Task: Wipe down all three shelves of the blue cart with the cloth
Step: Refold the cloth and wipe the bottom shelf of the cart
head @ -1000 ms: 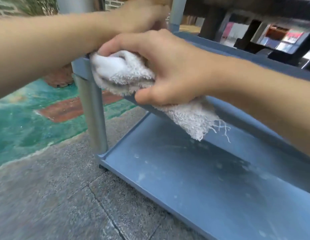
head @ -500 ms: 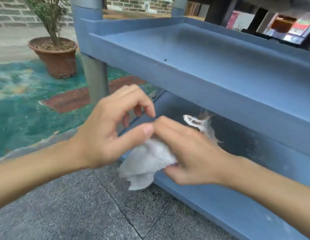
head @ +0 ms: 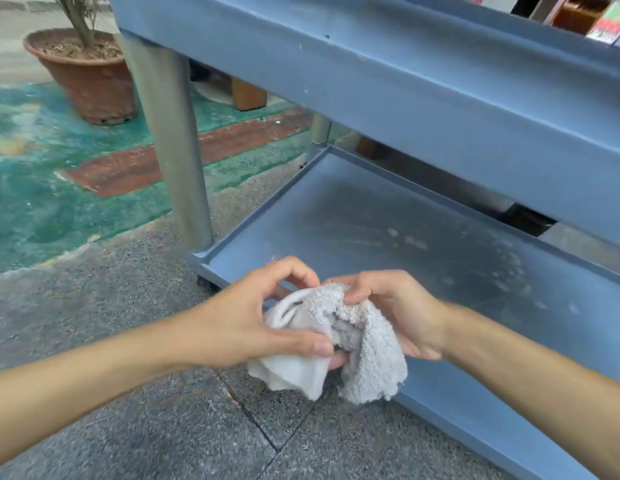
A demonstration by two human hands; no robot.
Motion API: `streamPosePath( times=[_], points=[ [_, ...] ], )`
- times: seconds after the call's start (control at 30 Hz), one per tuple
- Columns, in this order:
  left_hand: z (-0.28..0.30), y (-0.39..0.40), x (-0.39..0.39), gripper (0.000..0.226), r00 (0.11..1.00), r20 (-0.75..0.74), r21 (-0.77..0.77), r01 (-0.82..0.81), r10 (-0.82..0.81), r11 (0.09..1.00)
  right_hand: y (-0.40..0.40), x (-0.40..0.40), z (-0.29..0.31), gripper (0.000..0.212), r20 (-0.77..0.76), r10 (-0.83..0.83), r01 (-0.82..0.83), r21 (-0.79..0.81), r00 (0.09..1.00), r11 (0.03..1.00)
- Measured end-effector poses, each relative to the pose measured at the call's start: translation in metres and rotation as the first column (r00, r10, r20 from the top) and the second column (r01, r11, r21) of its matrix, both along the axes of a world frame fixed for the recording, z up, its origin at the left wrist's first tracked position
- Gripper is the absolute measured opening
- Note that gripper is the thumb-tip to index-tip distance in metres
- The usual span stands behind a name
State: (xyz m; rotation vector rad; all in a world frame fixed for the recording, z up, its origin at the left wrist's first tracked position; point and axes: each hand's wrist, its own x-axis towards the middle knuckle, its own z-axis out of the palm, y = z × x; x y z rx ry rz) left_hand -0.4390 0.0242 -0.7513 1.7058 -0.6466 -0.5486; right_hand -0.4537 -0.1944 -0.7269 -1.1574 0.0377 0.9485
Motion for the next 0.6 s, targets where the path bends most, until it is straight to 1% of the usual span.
streamPosePath(
  times=[0.03, 0.1, 0.17, 0.2, 0.27, 0.3, 0.37, 0.4, 0.43, 0.47, 0.5, 0.53, 0.57, 0.6],
  points=[
    [-0.002, 0.002, 0.002, 0.049, 0.995, -0.093, -0.040, 0.037, -0.041, 0.998, -0.004, 0.000, -0.002, 0.038, -0.016, -0.001, 0.002, 0.015, 1.000, 1.000],
    [-0.007, 0.006, 0.005, 0.046, 0.970, -0.232, -0.093, 0.053, -0.073, 0.994, -0.010, 0.000, -0.006, 0.043, -0.032, -0.001, 0.002, 0.044, 0.999, 0.999],
    [-0.008, 0.009, 0.010, 0.043, 0.947, -0.314, -0.097, 0.041, -0.070, 0.994, -0.015, -0.001, -0.010, 0.049, -0.029, 0.008, -0.006, 0.067, 1.000, 0.998],
    [-0.008, 0.010, 0.013, 0.037, 0.951, -0.302, -0.076, 0.038, -0.059, 0.996, -0.017, -0.002, -0.012, 0.052, -0.024, 0.017, -0.016, 0.064, 1.000, 0.998],
    [-0.003, 0.012, 0.020, 0.024, 0.985, -0.171, 0.025, 0.022, -0.018, 0.999, -0.020, -0.004, -0.014, 0.056, 0.019, 0.050, -0.050, 0.008, 0.999, 0.999],
    [0.000, 0.011, 0.023, 0.020, 0.996, -0.093, 0.087, -0.003, 0.011, 0.996, -0.021, -0.005, -0.015, 0.057, 0.070, 0.066, -0.063, -0.049, 0.995, 0.997],
    [0.009, 0.007, 0.027, 0.013, 0.994, 0.085, 0.184, -0.083, 0.068, 0.979, -0.020, -0.005, -0.016, 0.054, 0.231, 0.092, -0.040, -0.219, 0.968, 0.975],
    [0.015, 0.004, 0.029, 0.012, 0.977, 0.197, 0.217, -0.128, 0.085, 0.968, -0.020, -0.004, -0.015, 0.049, 0.343, 0.126, -0.003, -0.336, 0.931, 0.942],
    [0.022, 0.002, 0.030, 0.015, 0.947, 0.308, 0.247, -0.169, 0.088, 0.954, -0.021, -0.003, -0.013, 0.044, 0.468, 0.198, 0.048, -0.462, 0.861, 0.885],
    [0.028, 0.001, 0.030, 0.019, 0.910, 0.407, 0.266, -0.203, 0.081, 0.943, -0.022, -0.002, -0.011, 0.039, 0.575, 0.309, 0.106, -0.575, 0.757, 0.811],
    [0.036, -0.001, 0.029, 0.021, 0.871, 0.486, 0.266, -0.230, 0.076, 0.936, -0.024, -0.002, -0.010, 0.034, 0.637, 0.439, 0.166, -0.666, 0.634, 0.727],
    [0.043, -0.001, 0.029, 0.021, 0.836, 0.543, 0.247, -0.255, 0.084, 0.935, -0.026, -0.001, -0.011, 0.027, 0.650, 0.555, 0.235, -0.733, 0.520, 0.639],
    [0.049, -0.001, 0.029, 0.020, 0.804, 0.585, 0.210, -0.280, 0.109, 0.937, -0.028, -0.001, -0.012, 0.019, 0.640, 0.632, 0.300, -0.766, 0.437, 0.568],
    [0.056, 0.000, 0.030, 0.019, 0.770, 0.621, 0.160, -0.308, 0.147, 0.938, -0.032, -0.001, -0.013, 0.013, 0.632, 0.664, 0.345, -0.775, 0.400, 0.530]
  ],
)
